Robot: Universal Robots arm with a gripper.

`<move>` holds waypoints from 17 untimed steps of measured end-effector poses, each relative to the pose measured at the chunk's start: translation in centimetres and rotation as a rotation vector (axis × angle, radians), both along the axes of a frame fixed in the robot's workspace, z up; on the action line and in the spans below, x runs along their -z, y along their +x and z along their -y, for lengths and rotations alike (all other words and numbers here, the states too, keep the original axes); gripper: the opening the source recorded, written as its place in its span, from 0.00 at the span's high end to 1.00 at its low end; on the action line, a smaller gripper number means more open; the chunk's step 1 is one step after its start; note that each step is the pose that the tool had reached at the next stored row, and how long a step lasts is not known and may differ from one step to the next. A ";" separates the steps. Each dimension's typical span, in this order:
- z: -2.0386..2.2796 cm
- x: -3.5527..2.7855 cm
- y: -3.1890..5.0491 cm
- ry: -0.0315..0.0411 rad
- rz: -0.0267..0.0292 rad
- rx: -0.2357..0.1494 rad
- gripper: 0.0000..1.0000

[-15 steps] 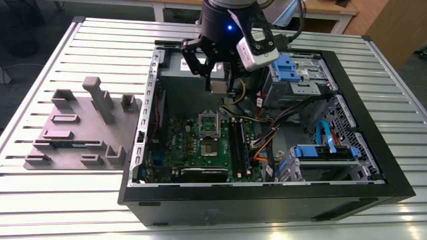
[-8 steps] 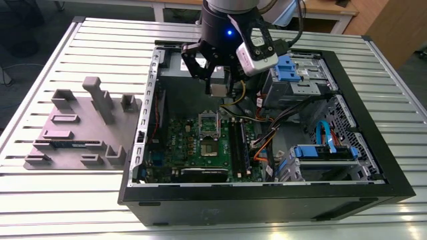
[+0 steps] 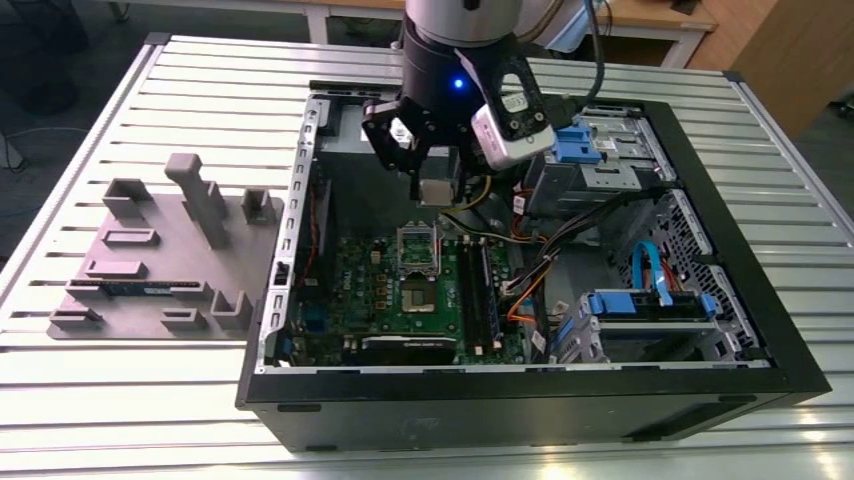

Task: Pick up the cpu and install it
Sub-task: 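Pick up the cpu and move it towards the insertion slot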

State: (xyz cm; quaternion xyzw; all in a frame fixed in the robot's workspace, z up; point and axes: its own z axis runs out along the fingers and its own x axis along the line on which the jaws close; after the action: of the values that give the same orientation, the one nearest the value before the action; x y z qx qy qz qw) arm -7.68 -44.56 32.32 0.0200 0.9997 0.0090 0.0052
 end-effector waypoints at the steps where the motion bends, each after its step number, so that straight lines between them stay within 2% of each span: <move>1: 0.11 0.16 0.00 -0.0001 -0.0012 0.000 0.53; 9: 0.70 1.57 0.00 -0.0003 -0.0090 0.000 0.53; 12: 0.83 2.08 0.00 -0.0001 -0.0097 0.000 0.53; 13: 0.95 2.58 -0.01 -0.0001 -0.0097 0.000 0.53; 17: 0.97 2.80 0.00 -0.0004 -0.0098 0.000 0.53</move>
State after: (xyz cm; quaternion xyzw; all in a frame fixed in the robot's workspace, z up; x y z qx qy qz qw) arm -7.68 -45.53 29.51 0.0200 0.9998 0.0087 0.0003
